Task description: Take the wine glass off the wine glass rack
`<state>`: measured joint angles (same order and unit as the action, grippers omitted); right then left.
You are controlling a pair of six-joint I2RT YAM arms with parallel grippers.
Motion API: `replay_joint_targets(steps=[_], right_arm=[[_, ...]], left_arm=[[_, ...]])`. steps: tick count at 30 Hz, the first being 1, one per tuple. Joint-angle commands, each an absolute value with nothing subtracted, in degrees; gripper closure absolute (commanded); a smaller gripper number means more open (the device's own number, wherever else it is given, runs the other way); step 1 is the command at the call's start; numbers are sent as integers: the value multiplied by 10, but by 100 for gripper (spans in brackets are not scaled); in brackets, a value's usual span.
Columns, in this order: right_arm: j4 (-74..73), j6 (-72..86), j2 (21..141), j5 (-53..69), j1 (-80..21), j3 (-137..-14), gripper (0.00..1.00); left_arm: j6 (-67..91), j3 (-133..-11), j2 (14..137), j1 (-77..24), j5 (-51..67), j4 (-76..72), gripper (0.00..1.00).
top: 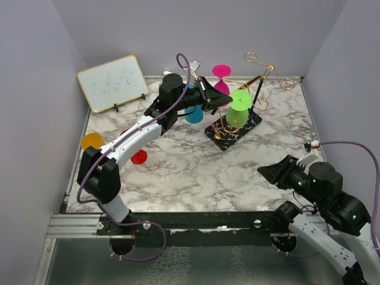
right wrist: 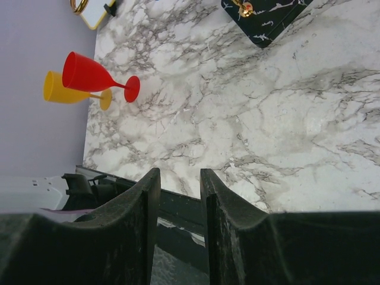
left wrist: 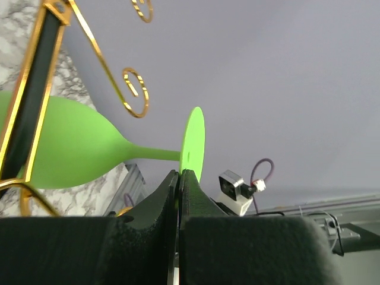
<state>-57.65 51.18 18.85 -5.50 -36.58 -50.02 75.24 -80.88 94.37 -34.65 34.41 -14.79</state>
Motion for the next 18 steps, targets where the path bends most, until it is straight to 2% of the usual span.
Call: replay_joint_targets(steps=[1, 12, 18], right_arm=[[-548, 501, 198, -47, -366, -502, 67], [-496, 439, 246, -13, -366, -540, 65], [-353, 343, 320, 119, -367, -582, 57]], left_arm=[[774, -837, 924, -350, 383, -249, 100], [758, -833, 775, -351, 381, -203, 100], [717, -787, 644, -351, 368, -176, 100]])
